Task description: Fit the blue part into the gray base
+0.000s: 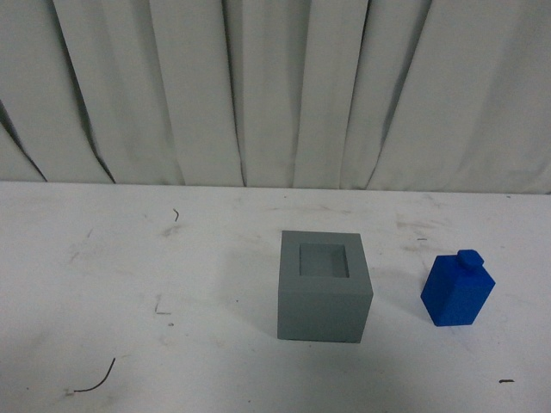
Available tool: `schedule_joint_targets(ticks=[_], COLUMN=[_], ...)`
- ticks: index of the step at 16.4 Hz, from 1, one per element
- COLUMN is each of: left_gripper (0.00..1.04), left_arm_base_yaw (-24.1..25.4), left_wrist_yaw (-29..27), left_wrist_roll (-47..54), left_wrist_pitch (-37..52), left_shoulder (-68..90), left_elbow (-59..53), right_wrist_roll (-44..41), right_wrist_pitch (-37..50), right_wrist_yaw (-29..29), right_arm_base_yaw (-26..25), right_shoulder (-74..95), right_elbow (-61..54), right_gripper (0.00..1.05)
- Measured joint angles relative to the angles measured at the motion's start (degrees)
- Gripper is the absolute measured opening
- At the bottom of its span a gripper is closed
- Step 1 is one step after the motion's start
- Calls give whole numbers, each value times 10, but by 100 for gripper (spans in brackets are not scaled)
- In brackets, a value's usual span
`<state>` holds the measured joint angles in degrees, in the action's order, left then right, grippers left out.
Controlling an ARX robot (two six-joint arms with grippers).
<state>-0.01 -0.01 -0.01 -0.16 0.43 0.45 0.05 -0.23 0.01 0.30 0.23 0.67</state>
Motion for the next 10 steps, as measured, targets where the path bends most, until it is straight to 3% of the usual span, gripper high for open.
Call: schedule_joint_targets(ticks=[10], left_gripper=[98], left_arm_base_yaw=[0], left_wrist_yaw=[0], left_wrist_roll=[0], left_wrist_pitch=[0], left_shoulder=[0], left_elbow=[0], right_wrist_roll=[0], right_wrist_pitch=[0], right_wrist_yaw=[0], right_arm_base_yaw=[0], right_shoulder=[0], right_elbow=[0], right_gripper=[98])
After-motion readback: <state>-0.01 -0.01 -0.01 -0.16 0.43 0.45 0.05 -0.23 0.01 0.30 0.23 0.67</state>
